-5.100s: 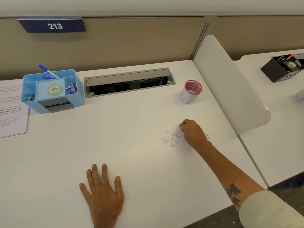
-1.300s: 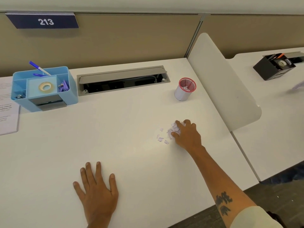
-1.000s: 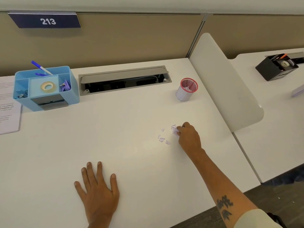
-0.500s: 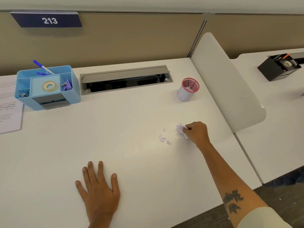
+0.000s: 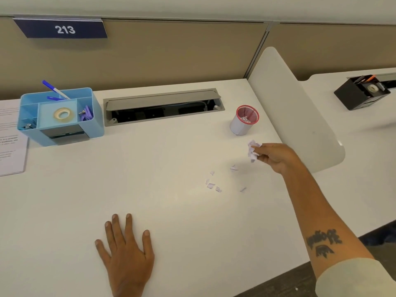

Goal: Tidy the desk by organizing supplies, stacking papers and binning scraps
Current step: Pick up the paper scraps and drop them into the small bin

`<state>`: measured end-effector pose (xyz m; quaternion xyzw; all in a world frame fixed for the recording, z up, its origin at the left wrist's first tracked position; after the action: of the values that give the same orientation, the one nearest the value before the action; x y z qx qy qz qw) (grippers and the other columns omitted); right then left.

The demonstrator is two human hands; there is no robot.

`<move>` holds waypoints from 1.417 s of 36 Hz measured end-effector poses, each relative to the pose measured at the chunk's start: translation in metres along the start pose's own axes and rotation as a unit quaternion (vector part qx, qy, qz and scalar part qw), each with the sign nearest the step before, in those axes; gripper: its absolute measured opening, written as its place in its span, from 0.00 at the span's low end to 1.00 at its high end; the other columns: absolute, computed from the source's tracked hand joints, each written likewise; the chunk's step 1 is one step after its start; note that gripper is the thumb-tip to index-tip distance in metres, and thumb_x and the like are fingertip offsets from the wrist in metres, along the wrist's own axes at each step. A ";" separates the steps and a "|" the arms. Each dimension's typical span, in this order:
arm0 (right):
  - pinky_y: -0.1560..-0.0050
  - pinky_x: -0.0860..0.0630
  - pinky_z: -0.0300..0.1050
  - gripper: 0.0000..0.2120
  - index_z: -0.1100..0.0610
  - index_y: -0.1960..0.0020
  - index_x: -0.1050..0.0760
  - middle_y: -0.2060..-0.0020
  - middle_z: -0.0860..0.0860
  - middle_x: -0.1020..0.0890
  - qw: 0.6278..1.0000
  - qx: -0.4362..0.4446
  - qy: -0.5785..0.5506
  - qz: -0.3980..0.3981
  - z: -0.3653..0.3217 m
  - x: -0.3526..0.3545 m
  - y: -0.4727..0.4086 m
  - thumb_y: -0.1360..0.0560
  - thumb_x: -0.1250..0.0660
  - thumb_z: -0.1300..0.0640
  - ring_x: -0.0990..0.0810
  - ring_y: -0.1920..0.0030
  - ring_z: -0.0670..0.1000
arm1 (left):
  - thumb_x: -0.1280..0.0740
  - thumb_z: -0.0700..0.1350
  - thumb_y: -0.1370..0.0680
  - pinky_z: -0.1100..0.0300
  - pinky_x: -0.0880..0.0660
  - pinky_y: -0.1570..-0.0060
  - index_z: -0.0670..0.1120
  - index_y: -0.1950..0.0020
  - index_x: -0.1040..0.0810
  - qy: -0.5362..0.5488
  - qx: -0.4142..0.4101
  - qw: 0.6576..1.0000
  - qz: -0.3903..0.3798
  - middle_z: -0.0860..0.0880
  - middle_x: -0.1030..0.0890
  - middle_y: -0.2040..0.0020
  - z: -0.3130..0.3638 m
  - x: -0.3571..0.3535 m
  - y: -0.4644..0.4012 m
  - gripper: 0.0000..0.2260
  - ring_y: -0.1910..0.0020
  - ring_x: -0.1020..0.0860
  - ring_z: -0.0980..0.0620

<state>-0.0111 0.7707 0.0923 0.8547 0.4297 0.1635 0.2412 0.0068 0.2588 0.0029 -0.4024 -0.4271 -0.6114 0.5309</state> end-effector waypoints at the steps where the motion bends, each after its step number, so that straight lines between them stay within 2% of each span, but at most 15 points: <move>1: 0.59 0.16 0.44 0.03 0.72 0.51 0.20 0.67 0.54 0.16 1.000 0.005 0.002 -0.005 -0.008 0.000 -0.005 0.22 0.32 0.71 0.20 0.68 0.55 | 0.47 0.62 0.17 0.32 0.54 0.15 0.48 0.13 0.38 0.001 0.001 1.000 0.000 0.43 0.45 0.10 0.000 0.000 0.000 0.35 0.11 0.49 0.42; 5: 0.57 0.16 0.43 0.05 0.68 0.54 0.20 0.67 0.54 0.17 1.000 0.031 0.004 -0.001 -0.046 -0.001 -0.024 0.22 0.34 0.73 0.20 0.70 0.53 | 0.47 0.62 0.18 0.32 0.53 0.15 0.48 0.13 0.38 0.005 0.003 1.000 0.003 0.43 0.44 0.11 0.000 -0.001 -0.001 0.35 0.11 0.48 0.42; 8: 0.52 0.17 0.44 0.04 0.68 0.50 0.20 0.62 0.56 0.19 0.999 0.037 0.005 0.019 -0.068 0.001 -0.049 0.22 0.33 0.73 0.20 0.66 0.53 | 0.47 0.63 0.18 0.31 0.53 0.15 0.49 0.13 0.37 0.004 0.005 1.000 0.006 0.43 0.44 0.11 0.000 -0.001 -0.001 0.35 0.11 0.47 0.42; 11: 0.63 0.18 0.37 0.06 0.64 0.56 0.20 0.59 0.55 0.18 0.997 0.044 -0.012 0.070 -0.085 0.009 -0.073 0.22 0.31 0.71 0.19 0.61 0.50 | 0.47 0.63 0.18 0.31 0.52 0.15 0.49 0.13 0.37 0.005 0.010 1.000 0.011 0.44 0.43 0.11 -0.001 -0.002 -0.001 0.35 0.11 0.46 0.42; 14: 0.65 0.18 0.36 0.06 0.63 0.57 0.21 0.58 0.54 0.18 0.994 0.050 -0.013 0.101 -0.097 0.010 -0.090 0.23 0.29 0.70 0.18 0.60 0.49 | 0.46 0.62 0.18 0.31 0.52 0.16 0.49 0.13 0.37 0.002 0.011 1.000 0.012 0.43 0.43 0.11 -0.001 -0.003 -0.001 0.35 0.11 0.46 0.41; 17: 0.56 0.15 0.40 0.07 0.62 0.59 0.20 0.57 0.55 0.16 0.988 0.052 0.034 0.140 -0.100 0.015 -0.106 0.25 0.25 0.68 0.16 0.58 0.50 | 0.45 0.62 0.18 0.30 0.51 0.16 0.48 0.14 0.35 0.002 0.012 1.000 0.019 0.42 0.42 0.11 -0.001 -0.002 -0.002 0.35 0.12 0.44 0.40; 19: 0.48 0.16 0.45 0.09 0.59 0.65 0.18 0.63 0.53 0.14 0.978 0.060 0.097 0.173 -0.102 0.019 -0.113 0.27 0.23 0.64 0.15 0.59 0.52 | 0.45 0.61 0.19 0.30 0.51 0.17 0.48 0.14 0.35 0.003 0.011 1.000 0.023 0.42 0.41 0.11 0.000 -0.001 -0.002 0.35 0.12 0.43 0.39; 21: 0.51 0.20 0.42 0.13 0.55 0.70 0.18 0.69 0.49 0.16 0.959 0.074 0.188 0.198 -0.108 0.018 -0.114 0.28 0.24 0.59 0.18 0.60 0.51 | 0.45 0.61 0.19 0.30 0.51 0.16 0.48 0.14 0.35 0.001 0.010 1.000 0.024 0.42 0.41 0.11 -0.001 -0.001 -0.002 0.35 0.12 0.43 0.39; 24: 0.56 0.26 0.44 0.07 0.58 0.58 0.15 0.61 0.53 0.17 0.930 0.107 0.272 0.225 -0.118 0.013 -0.114 0.28 0.22 0.54 0.20 0.58 0.51 | 0.46 0.61 0.18 0.30 0.50 0.16 0.47 0.14 0.34 0.001 0.010 1.000 0.023 0.42 0.41 0.12 -0.001 -0.001 -0.002 0.34 0.12 0.43 0.39; 27: 0.57 0.26 0.44 0.13 0.61 0.54 0.13 0.60 0.56 0.16 0.906 0.119 0.331 0.234 -0.123 0.006 -0.117 0.28 0.21 0.50 0.17 0.57 0.55 | 0.45 0.61 0.18 0.29 0.50 0.17 0.46 0.15 0.34 0.004 0.006 1.000 0.028 0.41 0.40 0.12 0.000 0.001 -0.002 0.34 0.13 0.42 0.38; 31: 0.38 0.21 0.48 0.24 0.56 0.38 0.15 0.42 0.56 0.15 0.886 0.081 0.407 0.209 -0.121 -0.005 -0.123 0.27 0.23 0.42 0.17 0.39 0.58 | 0.45 0.61 0.19 0.28 0.49 0.18 0.46 0.15 0.33 0.002 0.006 1.000 0.028 0.40 0.40 0.12 0.001 0.001 -0.002 0.34 0.13 0.41 0.37; 33: 0.35 0.21 0.50 0.26 0.56 0.36 0.16 0.38 0.55 0.16 0.875 0.087 0.422 0.219 -0.125 -0.007 -0.122 0.28 0.22 0.41 0.18 0.38 0.58 | 0.46 0.61 0.18 0.28 0.49 0.17 0.46 0.15 0.33 0.004 0.007 1.000 0.024 0.40 0.40 0.12 0.001 0.001 -0.003 0.34 0.13 0.42 0.37; 41: 0.43 0.16 0.51 0.09 0.56 0.49 0.11 0.48 0.54 0.12 0.870 0.127 0.401 0.258 -0.133 -0.002 -0.105 0.29 0.21 0.57 0.15 0.46 0.57 | 0.46 0.61 0.18 0.29 0.50 0.17 0.47 0.14 0.34 0.006 0.008 1.000 0.016 0.41 0.40 0.12 0.000 -0.001 -0.003 0.35 0.12 0.43 0.38; 46: 0.46 0.17 0.47 0.08 0.57 0.51 0.11 0.51 0.54 0.12 0.866 0.159 0.393 0.266 -0.137 0.002 -0.089 0.30 0.24 0.63 0.14 0.49 0.56 | 0.47 0.62 0.18 0.29 0.51 0.16 0.47 0.14 0.35 0.005 0.009 1.000 0.008 0.41 0.41 0.11 -0.001 -0.003 -0.003 0.35 0.12 0.44 0.39; 51: 0.52 0.14 0.53 0.08 0.56 0.59 0.11 0.61 0.53 0.12 0.893 0.172 0.323 0.260 -0.122 0.012 -0.064 0.34 0.25 0.66 0.13 0.59 0.55 | 0.47 0.62 0.18 0.29 0.51 0.16 0.47 0.14 0.36 0.003 0.006 1.000 0.004 0.42 0.42 0.11 -0.001 -0.003 -0.003 0.35 0.11 0.45 0.39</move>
<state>-0.1054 0.8469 0.1593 0.8643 0.2674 0.4107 -0.1131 0.0043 0.2590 -0.0009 -0.3994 -0.4271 -0.6080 0.5371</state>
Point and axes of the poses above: each hand's wrist, its own y-axis away from the middle knuckle, its own x-axis out of the back of the hand, z = x × y, the point moved 10 cm from there along -y, towards the middle knuckle
